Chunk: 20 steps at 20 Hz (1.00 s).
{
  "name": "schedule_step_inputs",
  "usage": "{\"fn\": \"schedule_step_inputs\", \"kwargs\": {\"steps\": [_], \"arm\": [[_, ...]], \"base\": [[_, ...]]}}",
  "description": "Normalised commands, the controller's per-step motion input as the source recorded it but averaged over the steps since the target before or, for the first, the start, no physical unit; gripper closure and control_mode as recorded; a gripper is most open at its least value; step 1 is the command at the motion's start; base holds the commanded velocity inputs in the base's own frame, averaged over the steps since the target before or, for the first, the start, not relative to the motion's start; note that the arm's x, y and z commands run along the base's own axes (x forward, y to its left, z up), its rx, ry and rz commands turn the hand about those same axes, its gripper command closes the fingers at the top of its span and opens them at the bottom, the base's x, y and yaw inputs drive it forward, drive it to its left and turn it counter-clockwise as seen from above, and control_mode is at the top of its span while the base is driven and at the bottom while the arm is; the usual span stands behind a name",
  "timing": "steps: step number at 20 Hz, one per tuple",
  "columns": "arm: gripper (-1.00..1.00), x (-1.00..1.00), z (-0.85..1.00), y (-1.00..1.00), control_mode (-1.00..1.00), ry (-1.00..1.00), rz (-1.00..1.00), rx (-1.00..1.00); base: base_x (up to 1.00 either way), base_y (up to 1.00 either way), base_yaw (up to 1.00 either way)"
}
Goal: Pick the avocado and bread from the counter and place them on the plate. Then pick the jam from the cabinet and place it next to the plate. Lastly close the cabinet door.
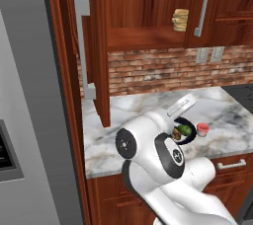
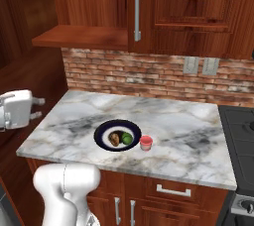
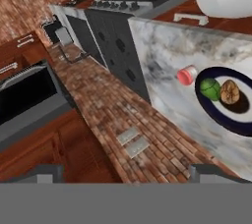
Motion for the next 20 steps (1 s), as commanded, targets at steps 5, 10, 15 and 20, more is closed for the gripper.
{"fn": "schedule_step_inputs", "kwargs": {"steps": [5,10,15,20], "arm": [[-1.0,-0.25,-0.22,0.1,-1.0,0.0,0.09,-0.3],[-1.0,-0.29,-0.21,0.22,-1.0,0.07,0.04,-0.36],[-1.0,-0.2,-0.11,0.36,-1.0,0.06,0.0,-0.35],[-1.0,-0.09,-0.01,0.33,-1.0,0.03,0.0,-0.25]], "base": [[0.0,0.0,0.0],[0.0,0.0,0.0],[0.0,0.0,0.0],[0.0,0.0,0.0]]}}
